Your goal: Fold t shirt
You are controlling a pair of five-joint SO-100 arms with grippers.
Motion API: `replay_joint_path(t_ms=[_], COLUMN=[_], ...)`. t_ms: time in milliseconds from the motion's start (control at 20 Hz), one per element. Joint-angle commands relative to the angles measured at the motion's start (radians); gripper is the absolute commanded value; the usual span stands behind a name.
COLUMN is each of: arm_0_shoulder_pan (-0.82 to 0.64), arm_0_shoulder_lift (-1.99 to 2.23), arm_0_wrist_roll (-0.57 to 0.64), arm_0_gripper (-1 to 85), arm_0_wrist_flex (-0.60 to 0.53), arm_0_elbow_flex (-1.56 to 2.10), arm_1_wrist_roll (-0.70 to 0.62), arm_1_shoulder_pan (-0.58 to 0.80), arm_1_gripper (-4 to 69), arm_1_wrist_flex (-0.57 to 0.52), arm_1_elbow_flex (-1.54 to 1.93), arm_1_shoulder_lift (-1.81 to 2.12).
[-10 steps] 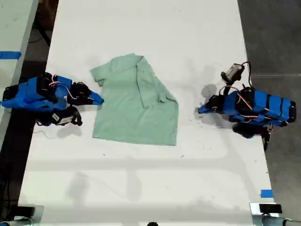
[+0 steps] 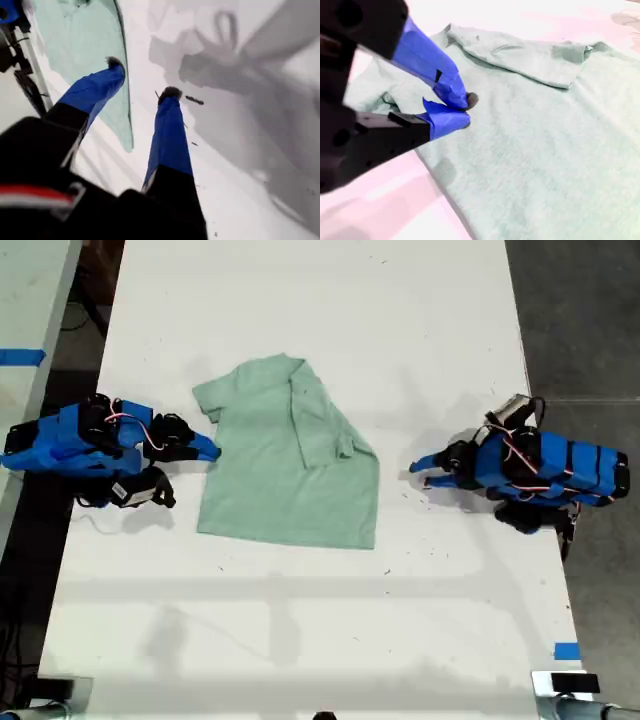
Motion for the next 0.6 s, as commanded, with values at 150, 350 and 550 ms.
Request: replay_joint_path(t_ms=[150,350,550], arm_0_shoulder_pan=[-0.087,-0.345,-0.588], arm_0_shoulder_lift=[-0.063,-0.93,-1.657], arm_0_wrist_roll=[0.161,0.494,0.692], arm_0_gripper=[-0.1,11.4,21.3], arm_0_wrist_flex=[-0.107,-0.046,0.1], arm_0_elbow_flex=[-0.219,-0.825,-1.236], arm_1_wrist_roll=[-0.155,-0.456,-0.443], arm_1_shoulder_pan=[-0.057,-0.04,-0.057], arm_1_gripper=[1.7,1.9,2.5], arm_1_wrist_flex=[0.009,0.006,0.008], arm_1_elbow_flex=[0.046,0.048,0.048], arm_1_shoulder_lift=[0.012,0.012,0.012])
